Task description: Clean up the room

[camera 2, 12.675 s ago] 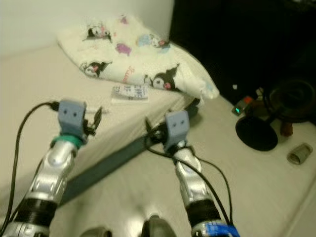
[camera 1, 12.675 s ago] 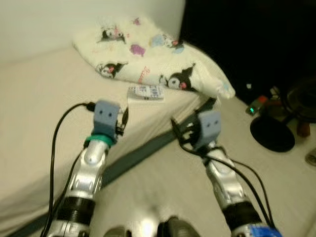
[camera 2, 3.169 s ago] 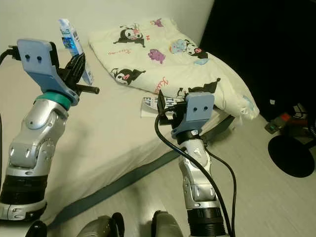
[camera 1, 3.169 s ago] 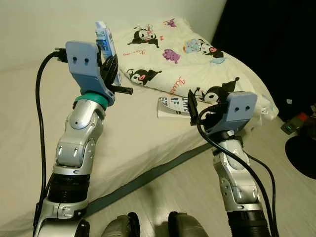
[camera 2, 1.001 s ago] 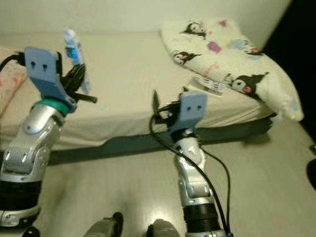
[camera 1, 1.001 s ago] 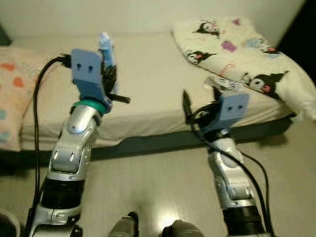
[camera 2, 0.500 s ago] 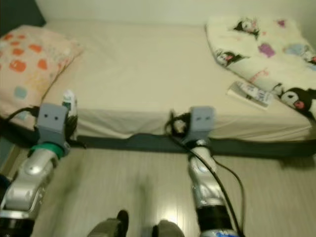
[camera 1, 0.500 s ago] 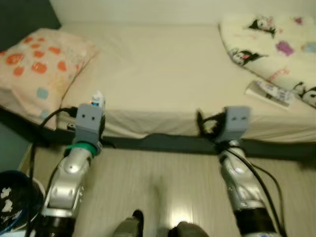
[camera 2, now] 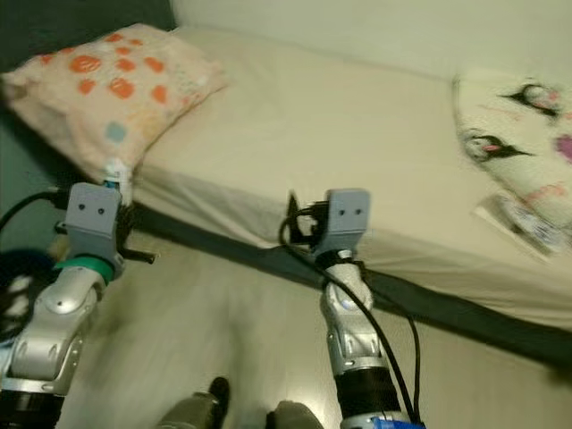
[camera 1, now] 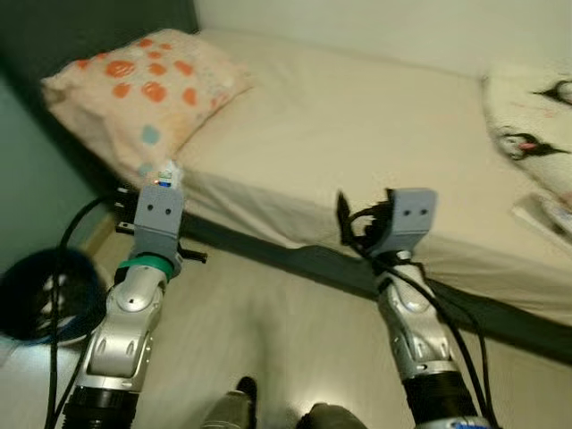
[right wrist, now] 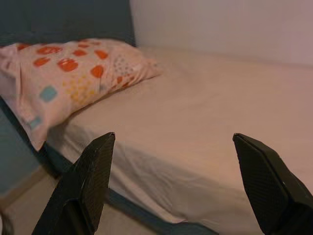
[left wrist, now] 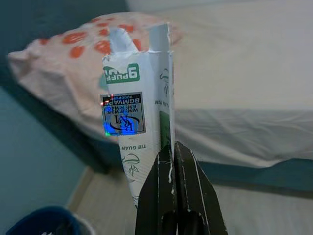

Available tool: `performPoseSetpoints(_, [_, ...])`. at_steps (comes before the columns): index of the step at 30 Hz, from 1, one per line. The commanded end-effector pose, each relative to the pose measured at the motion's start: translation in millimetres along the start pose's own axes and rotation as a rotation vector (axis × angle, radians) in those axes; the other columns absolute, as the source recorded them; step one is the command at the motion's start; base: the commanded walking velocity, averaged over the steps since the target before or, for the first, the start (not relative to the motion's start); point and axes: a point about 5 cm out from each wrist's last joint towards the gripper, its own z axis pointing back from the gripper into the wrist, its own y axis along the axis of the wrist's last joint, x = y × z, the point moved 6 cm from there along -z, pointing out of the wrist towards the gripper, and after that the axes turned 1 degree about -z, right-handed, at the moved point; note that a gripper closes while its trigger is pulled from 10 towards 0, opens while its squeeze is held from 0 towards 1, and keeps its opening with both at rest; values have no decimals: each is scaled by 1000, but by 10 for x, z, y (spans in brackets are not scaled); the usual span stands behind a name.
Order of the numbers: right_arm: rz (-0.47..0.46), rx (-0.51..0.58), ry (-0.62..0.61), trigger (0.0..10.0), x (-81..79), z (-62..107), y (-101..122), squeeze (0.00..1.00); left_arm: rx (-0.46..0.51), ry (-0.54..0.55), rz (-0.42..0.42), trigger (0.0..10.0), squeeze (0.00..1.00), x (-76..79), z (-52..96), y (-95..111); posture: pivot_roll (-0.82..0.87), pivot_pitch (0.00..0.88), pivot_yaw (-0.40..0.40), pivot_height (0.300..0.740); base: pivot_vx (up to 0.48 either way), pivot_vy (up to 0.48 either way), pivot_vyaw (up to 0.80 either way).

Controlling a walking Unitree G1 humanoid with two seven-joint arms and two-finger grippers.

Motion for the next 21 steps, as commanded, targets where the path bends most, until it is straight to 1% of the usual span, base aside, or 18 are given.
performPoseSetpoints(1, [6, -11, -4, 10000, 20, 28, -49, 0, -27, 8, -4, 10000, 0, -5, 10, -85, -57, 52, 31, 734, 0, 0, 775])
performPoseSetpoints(4, [25, -12, 26, 10000, -19, 27, -56, 0, -63, 59, -9, 10000, 0, -86, 18, -182, -55, 55, 27, 734, 0, 0, 777])
performPoseSetpoints(7, [30, -12, 49, 10000, -49, 26, -52, 0, -79, 79, -7, 10000, 0, -112, 27, -225, -55, 59, 23, 734, 0, 0, 779])
performPoseSetpoints(8, [38, -15, 93, 10000, -110, 29, -47, 0, -116, 124, 21, 10000, 0, -170, 38, -307, -56, 69, 14, 734, 0, 0, 775])
performPoseSetpoints(10, [40, -16, 108, 10000, -133, 30, -48, 0, -130, 142, 37, 10000, 0, -192, 41, -337, -56, 69, 14, 734, 0, 0, 775])
performPoseSetpoints(12, [42, -19, 131, 10000, -162, 37, -49, 0, -149, 186, 64, 10000, 0, -260, 41, -379, -57, 78, 4, 734, 0, 0, 778])
performPoseSetpoints(13, [42, -19, 131, 10000, -162, 37, -49, 0, -149, 186, 64, 10000, 0, -260, 41, -379, -57, 78, 4, 734, 0, 0, 775])
performPoseSetpoints(14, [39, -19, 139, 10000, -170, 44, -48, 0, -149, 220, 67, 10000, 0, -323, 41, -381, -57, 83, -3, 734, 0, 0, 775])
performPoseSetpoints(16, [38, -19, 142, 10000, -171, 47, -47, 0, -147, 231, 64, 10000, 0, -345, 41, -377, -58, 84, -4, 734, 0, 0, 775])
performPoseSetpoints(21, [34, -22, 151, 10000, -174, 56, -55, 0, -118, 261, 20, 10000, 0, -435, 36, -325, -58, 86, -8, 734, 0, 0, 777])
